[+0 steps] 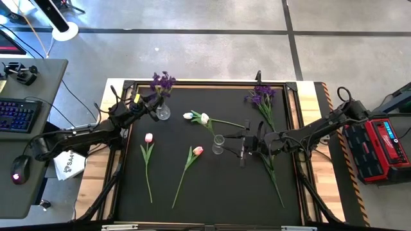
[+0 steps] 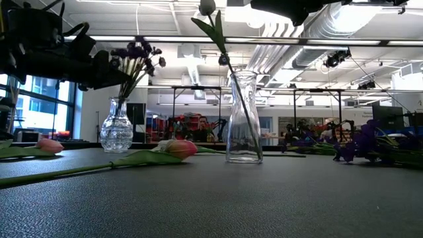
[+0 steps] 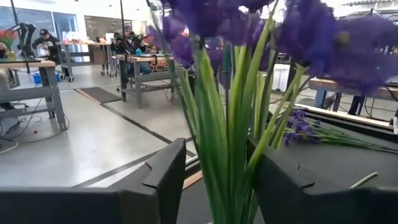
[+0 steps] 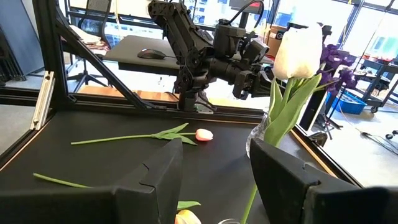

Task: Sort flowers into vase by color
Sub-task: Put the left violet flower into the left transparent flower vase

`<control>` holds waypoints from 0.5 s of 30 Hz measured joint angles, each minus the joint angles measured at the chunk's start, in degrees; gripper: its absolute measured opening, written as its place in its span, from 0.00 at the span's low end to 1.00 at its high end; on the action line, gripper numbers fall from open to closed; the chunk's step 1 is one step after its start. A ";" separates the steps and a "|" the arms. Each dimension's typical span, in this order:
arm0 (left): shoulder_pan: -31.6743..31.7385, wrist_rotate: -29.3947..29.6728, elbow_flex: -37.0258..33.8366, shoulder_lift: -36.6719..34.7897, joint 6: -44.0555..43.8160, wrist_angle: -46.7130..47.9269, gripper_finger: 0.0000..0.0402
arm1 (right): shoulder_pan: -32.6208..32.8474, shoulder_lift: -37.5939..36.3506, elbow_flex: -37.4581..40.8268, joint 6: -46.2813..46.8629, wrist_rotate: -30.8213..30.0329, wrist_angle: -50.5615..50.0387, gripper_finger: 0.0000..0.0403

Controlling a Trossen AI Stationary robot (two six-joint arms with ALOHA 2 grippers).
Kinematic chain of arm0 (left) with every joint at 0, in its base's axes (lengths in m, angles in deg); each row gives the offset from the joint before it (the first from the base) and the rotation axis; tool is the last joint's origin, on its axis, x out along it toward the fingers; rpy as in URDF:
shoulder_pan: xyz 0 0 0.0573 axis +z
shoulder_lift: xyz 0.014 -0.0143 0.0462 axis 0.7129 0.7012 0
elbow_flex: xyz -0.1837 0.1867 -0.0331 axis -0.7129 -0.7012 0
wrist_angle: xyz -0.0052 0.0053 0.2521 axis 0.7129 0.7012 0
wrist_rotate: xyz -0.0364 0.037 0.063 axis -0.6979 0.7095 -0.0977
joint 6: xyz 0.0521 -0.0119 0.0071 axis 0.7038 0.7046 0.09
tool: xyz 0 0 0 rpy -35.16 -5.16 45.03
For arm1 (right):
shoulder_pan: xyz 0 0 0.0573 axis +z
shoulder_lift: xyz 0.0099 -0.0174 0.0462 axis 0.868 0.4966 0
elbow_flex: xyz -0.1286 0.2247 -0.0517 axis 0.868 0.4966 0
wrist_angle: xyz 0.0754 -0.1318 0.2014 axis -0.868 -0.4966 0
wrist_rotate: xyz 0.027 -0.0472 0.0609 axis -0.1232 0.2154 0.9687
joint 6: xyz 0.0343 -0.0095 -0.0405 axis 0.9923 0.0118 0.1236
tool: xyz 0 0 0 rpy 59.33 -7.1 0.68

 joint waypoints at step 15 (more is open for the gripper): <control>-0.92 -0.20 14.18 -0.02 -0.72 30.15 0.53 | -0.01 0.00 0.00 0.02 -0.02 0.00 0.43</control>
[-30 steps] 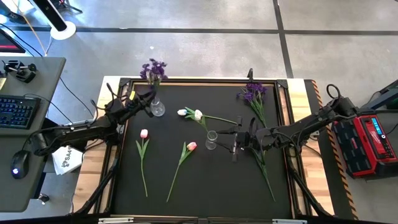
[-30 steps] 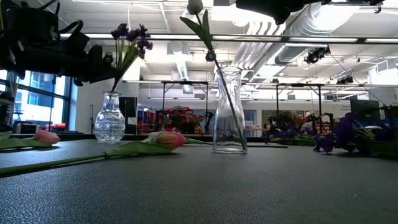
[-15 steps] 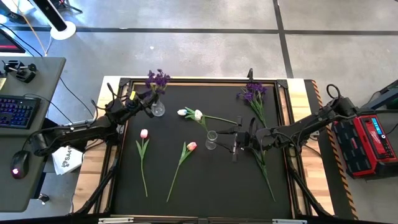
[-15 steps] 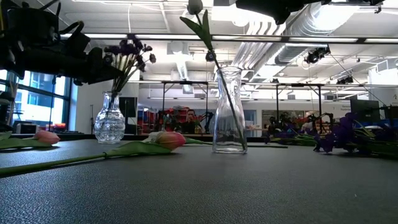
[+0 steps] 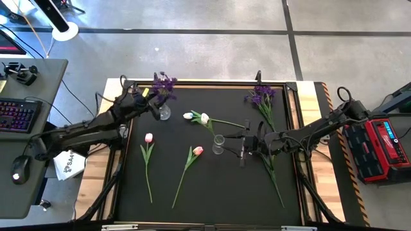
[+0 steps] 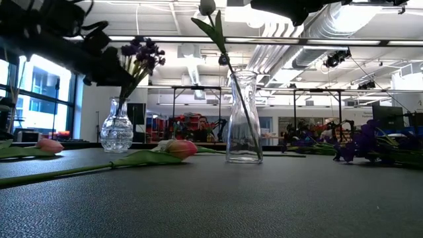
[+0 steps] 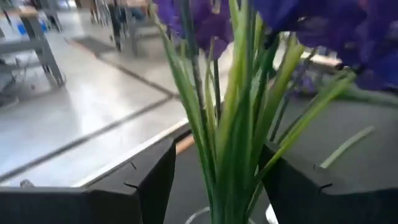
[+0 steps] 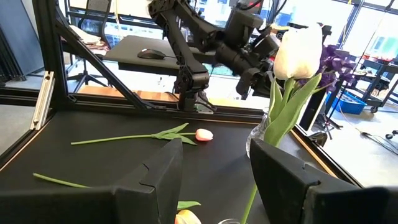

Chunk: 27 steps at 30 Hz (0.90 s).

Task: Sort flowers into vase by color
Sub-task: Put the left violet flower into the left transparent flower vase

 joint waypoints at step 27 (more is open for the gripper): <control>-1.86 3.90 1.68 -0.02 -12.51 -7.89 0.01 | -0.01 0.00 0.00 0.02 0.00 -0.81 0.43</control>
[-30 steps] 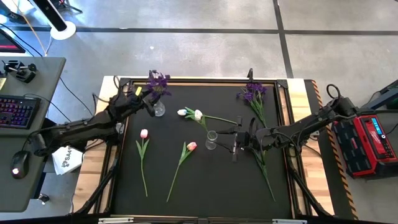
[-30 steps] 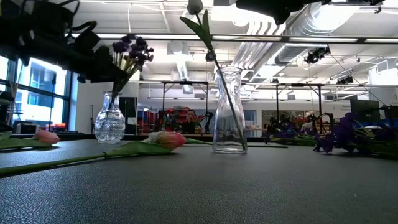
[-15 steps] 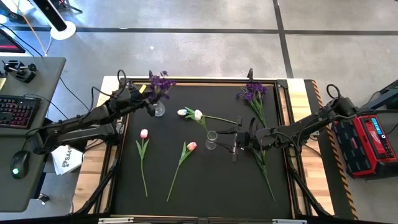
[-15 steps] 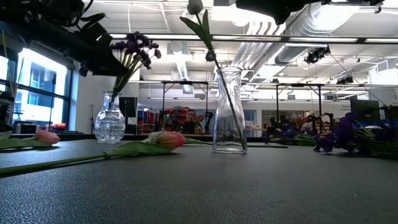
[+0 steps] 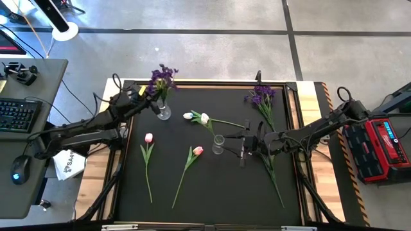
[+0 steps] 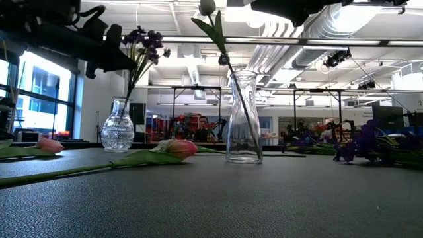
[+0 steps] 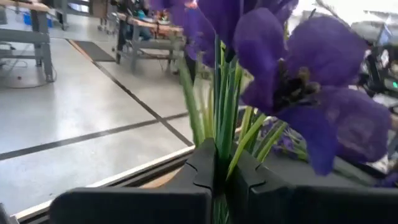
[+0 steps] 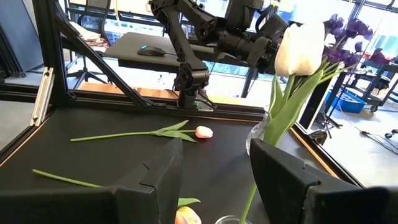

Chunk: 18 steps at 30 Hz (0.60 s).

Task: Sort flowers into vase by color
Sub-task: Put the left violet flower into the left transparent flower vase

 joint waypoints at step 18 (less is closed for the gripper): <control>0.00 4.97 -7.60 0.02 -0.02 -7.49 0.04 | 0.00 0.00 0.00 0.25 0.00 -0.06 0.43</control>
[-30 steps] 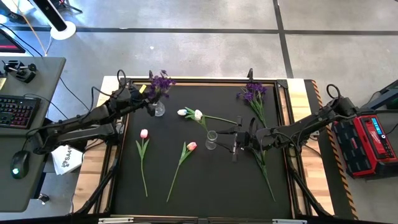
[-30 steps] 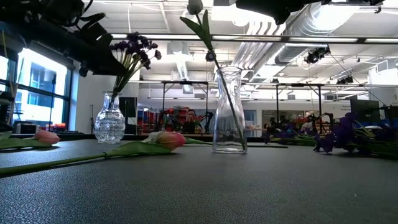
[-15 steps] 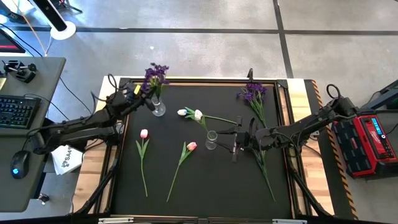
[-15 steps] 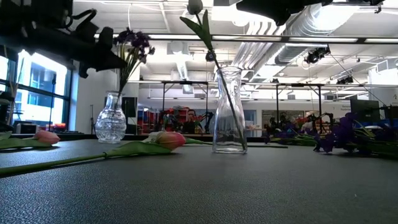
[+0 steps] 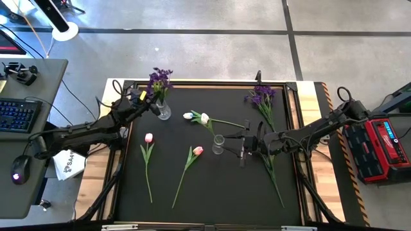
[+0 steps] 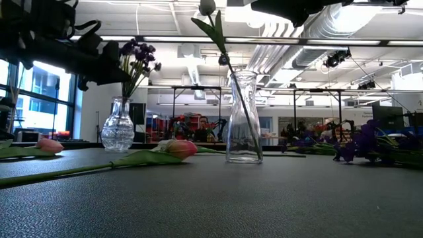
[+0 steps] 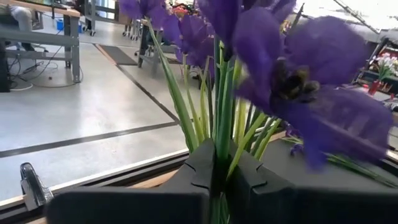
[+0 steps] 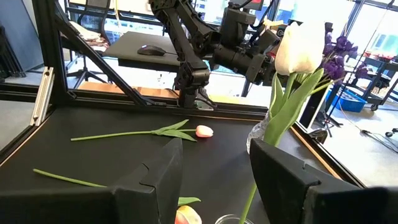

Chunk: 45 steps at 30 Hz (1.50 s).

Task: Sort flowers into vase by color
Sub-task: Put the left violet flower into the left transparent flower vase, then put the white tulip into the right transparent flower vase

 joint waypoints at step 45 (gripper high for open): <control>-15.56 -0.49 31.74 -8.62 21.00 39.71 0.38 | 0.80 -0.02 -19.44 27.74 -7.51 -59.04 0.43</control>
